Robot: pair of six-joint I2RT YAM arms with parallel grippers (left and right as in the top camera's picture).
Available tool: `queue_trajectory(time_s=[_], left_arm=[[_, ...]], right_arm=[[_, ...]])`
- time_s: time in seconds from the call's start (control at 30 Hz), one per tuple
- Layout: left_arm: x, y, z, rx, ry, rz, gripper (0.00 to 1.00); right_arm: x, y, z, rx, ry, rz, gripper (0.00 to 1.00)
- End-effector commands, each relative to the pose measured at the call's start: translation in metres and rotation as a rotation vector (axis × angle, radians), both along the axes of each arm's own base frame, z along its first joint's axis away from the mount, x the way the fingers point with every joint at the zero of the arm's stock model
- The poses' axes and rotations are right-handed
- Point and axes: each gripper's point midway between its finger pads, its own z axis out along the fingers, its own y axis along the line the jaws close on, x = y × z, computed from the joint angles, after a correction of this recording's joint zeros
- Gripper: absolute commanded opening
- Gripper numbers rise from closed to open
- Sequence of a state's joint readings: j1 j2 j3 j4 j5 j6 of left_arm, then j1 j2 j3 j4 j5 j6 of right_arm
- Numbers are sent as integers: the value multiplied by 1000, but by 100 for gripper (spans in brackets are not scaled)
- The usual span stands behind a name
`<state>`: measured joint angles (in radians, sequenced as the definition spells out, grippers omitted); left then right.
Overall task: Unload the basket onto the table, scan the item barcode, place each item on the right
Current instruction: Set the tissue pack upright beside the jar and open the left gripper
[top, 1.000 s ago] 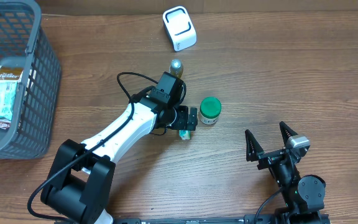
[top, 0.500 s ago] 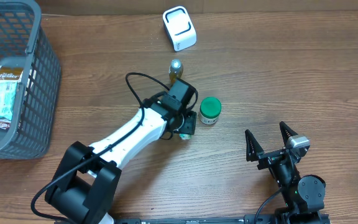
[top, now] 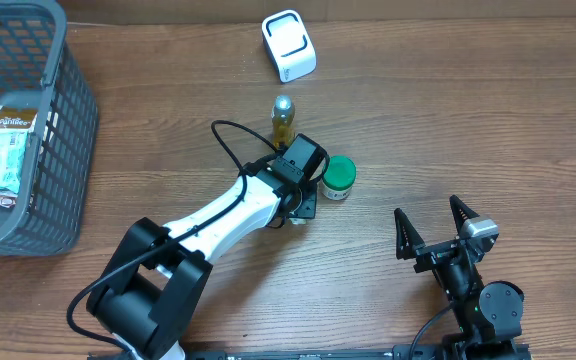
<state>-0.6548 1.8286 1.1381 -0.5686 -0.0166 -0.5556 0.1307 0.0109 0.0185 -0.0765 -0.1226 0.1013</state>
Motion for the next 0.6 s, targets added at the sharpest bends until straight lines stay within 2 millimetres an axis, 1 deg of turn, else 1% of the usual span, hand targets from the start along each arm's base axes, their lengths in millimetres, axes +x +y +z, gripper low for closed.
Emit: queue_trajectory(time_s=[0.0, 0.07, 0.1, 0.17, 0.2, 0.23, 0.3, 0.37, 0.57], left_arm=[[2, -2, -5, 4, -11, 14, 42], [3, -2, -5, 3, -14, 14, 21], [3, -2, -5, 4, -13, 14, 6], [2, -2, -5, 6, -10, 14, 4], [2, -2, -5, 6, -10, 14, 10], [2, -2, -5, 6, -10, 14, 25], [2, -2, -5, 6, -10, 14, 42], [2, -2, -5, 6, -10, 14, 47], [-3, -1, -6, 8, 12, 10, 46]], right_arm=[[1, -2, -3, 3, 1, -13, 100], [1, -2, -3, 3, 1, -13, 100], [1, -2, -3, 3, 1, -13, 100], [1, -2, -3, 3, 1, -13, 100], [1, -2, -3, 3, 1, -13, 100], [1, -2, -3, 3, 1, -13, 100], [1, -2, -3, 3, 1, -13, 100], [1, -2, -3, 3, 1, -13, 100], [1, -2, -3, 3, 1, -13, 100]])
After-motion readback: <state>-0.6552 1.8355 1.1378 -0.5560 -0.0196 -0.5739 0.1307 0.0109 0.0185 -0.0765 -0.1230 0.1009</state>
